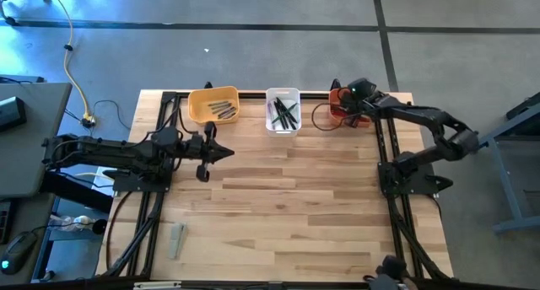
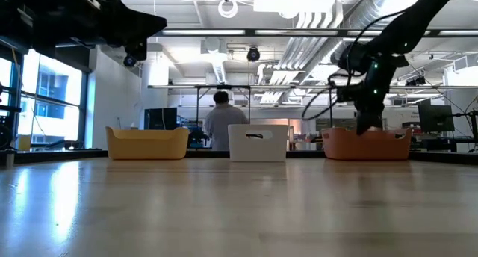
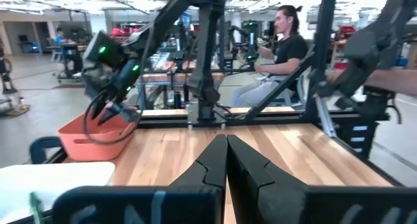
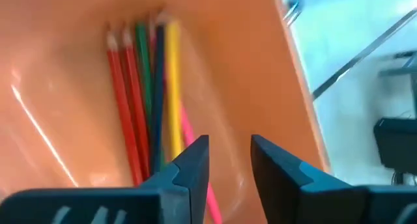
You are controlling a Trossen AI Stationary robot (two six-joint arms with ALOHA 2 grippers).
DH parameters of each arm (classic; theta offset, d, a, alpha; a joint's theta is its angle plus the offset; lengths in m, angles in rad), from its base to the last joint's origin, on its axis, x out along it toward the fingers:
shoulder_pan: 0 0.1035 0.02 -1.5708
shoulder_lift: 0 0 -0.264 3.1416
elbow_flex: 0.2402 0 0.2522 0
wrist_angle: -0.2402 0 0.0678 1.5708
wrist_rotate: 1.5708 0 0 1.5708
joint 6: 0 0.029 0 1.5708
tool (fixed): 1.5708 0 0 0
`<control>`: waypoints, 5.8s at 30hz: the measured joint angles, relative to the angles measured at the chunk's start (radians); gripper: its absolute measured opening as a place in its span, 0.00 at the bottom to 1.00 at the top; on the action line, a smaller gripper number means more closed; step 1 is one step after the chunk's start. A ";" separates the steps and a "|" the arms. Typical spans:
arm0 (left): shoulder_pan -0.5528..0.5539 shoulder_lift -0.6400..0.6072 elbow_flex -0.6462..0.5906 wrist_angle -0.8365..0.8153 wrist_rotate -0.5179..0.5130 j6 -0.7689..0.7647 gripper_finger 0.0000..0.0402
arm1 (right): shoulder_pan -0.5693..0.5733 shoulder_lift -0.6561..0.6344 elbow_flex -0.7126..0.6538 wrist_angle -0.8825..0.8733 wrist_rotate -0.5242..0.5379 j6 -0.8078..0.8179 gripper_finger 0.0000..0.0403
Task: Sort crayons/erasers/pens/pencils in bins
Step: Return to Home Position
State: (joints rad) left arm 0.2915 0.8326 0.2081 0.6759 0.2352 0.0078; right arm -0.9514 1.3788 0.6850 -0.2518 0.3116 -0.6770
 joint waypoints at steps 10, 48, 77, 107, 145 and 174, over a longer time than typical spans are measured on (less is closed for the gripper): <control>0.031 -0.058 0.000 -0.096 0.023 0.048 0.00 | 0.066 -0.215 0.008 -0.038 -0.233 0.132 0.04; 0.029 -0.476 0.000 -0.481 0.019 0.082 0.00 | 0.544 -0.580 -0.498 0.917 -0.413 0.502 0.00; 0.029 -0.804 0.000 -0.755 -0.098 0.002 0.00 | 0.732 -1.153 -0.539 0.378 -0.109 0.530 0.00; 0.028 -0.829 -0.196 -0.542 -0.133 -0.054 0.00 | 0.861 -1.374 -0.675 0.315 0.012 0.547 0.00; 0.029 -0.818 -0.196 -0.657 -0.186 -0.013 0.00 | 0.840 -1.332 -0.676 0.316 0.027 0.493 0.00; 0.022 -0.767 -0.195 -0.657 -0.195 -0.241 0.00 | 0.840 -1.332 -0.677 0.316 0.026 0.493 0.00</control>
State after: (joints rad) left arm 0.3134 0.0658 0.0135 0.0193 0.0399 -0.2328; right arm -0.1112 0.0463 0.0082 0.0641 0.3376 -0.1837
